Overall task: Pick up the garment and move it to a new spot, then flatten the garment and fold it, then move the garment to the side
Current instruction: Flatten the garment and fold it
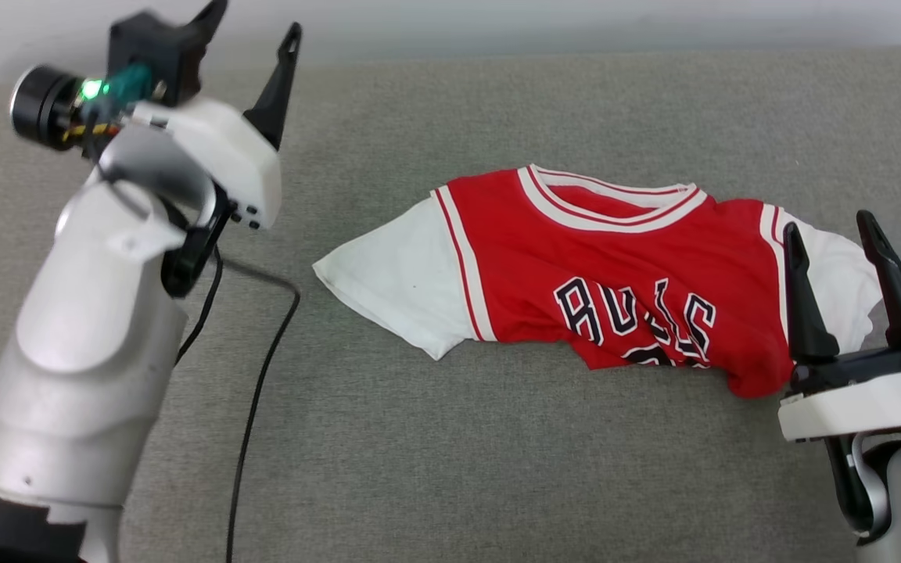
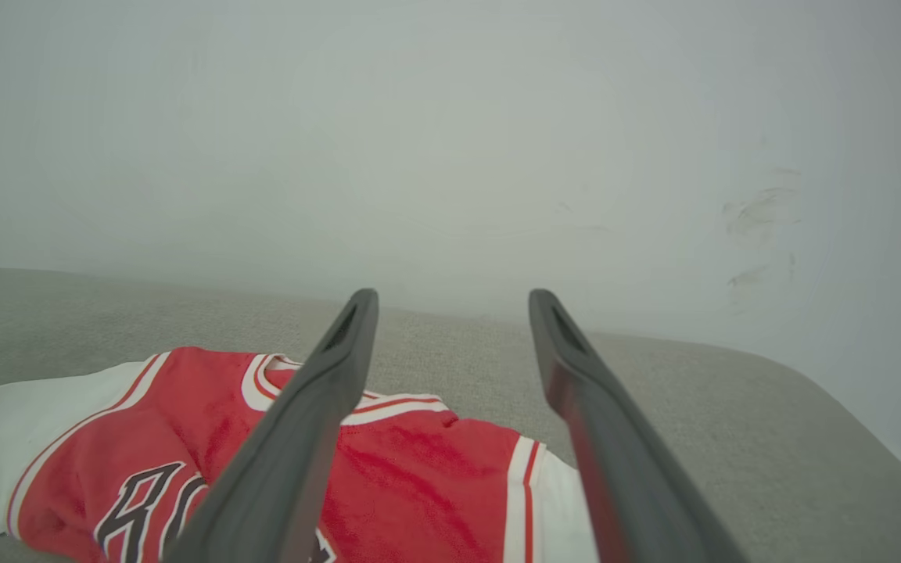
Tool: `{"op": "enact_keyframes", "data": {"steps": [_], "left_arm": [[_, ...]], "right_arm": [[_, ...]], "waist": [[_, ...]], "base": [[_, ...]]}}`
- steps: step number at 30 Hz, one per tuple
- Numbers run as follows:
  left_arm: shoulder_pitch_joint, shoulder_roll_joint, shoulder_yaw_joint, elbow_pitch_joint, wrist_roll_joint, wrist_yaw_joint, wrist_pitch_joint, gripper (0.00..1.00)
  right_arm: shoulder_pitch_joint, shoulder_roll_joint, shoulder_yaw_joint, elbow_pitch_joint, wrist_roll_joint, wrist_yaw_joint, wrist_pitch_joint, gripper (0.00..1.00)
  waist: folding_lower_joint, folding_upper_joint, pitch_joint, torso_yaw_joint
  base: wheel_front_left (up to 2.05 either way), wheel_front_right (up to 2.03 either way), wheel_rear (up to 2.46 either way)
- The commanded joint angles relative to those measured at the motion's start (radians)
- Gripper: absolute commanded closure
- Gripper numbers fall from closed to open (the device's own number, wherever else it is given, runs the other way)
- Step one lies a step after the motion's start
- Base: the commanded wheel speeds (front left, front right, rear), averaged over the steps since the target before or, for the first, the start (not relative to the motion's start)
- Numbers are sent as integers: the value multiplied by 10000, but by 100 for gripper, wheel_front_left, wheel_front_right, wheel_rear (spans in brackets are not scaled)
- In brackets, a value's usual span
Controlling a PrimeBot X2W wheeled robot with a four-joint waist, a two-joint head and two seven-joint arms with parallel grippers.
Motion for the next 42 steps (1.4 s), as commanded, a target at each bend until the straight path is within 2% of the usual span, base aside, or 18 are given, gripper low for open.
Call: {"op": "enact_keyframes", "data": {"steps": [1, 8, 14, 17, 22, 29, 30, 31, 35, 42], "left_arm": [[-303, 212, -417, 158, -402, -10, 514, 0], [-1822, 1697, -3464, 309, -3765, -8, 5141, 0], [-2260, 2708, -5201, 226, -5593, -9, 7486, 0], [-2239, 2944, -5836, 243, -6194, -9, 8035, 0], [-2029, 3191, -6687, 412, -6737, -10, 8228, 0], [-1540, 2880, -7856, 1009, -7260, -18, 8293, 0], [-1496, 2841, -8044, 1038, -7318, -19, 8299, 60], [-1473, 2827, -8202, 1061, -7405, -33, 8266, 100], [-1690, 2915, -8525, 1022, -7622, -20, 7819, 100], [-2098, 3560, -8429, 959, -8072, -9, 6788, 100]], "right_arm": [[150, 54, 7, -186, -102, -14, -48, 0], [313, 255, 185, -627, -230, -12, 12, 0], [102, 184, 327, -529, -266, -14, -42, 0], [-15, 138, 391, -457, -284, -12, -57, 0], [-198, 88, 527, -310, -270, -12, -79, 0], [-379, 20, 644, -126, -270, -12, -123, 0], [-393, 7, 644, -110, -273, -12, -128, 0], [-401, -7, 644, -84, -275, -12, -126, 0], [-386, -99, 561, 42, -254, -14, -141, 0], [-297, -595, 78, -72, -239, -14, -69, 0]], "waist": [[-1, 0, 169, -134], [-1, 0, 644, -517], [-1, 0, 954, -777], [-1, 0, 1106, -874], [-1, 0, 1366, -1006], [-1, 0, 1521, -1070], [-1, 0, 1519, -1063], [-1, 0, 1513, -1056], [-1, 0, 1317, -925], [-1, 0, 763, -552]], "base": [[0, 0, 0], [0, 0, 0], [0, 0, 0], [0, 0, 0], [0, 0, 0], [0, 0, 0], [0, 0, 0], [0, 0, 0], [0, 0, 0], [0, 0, 0]]}}
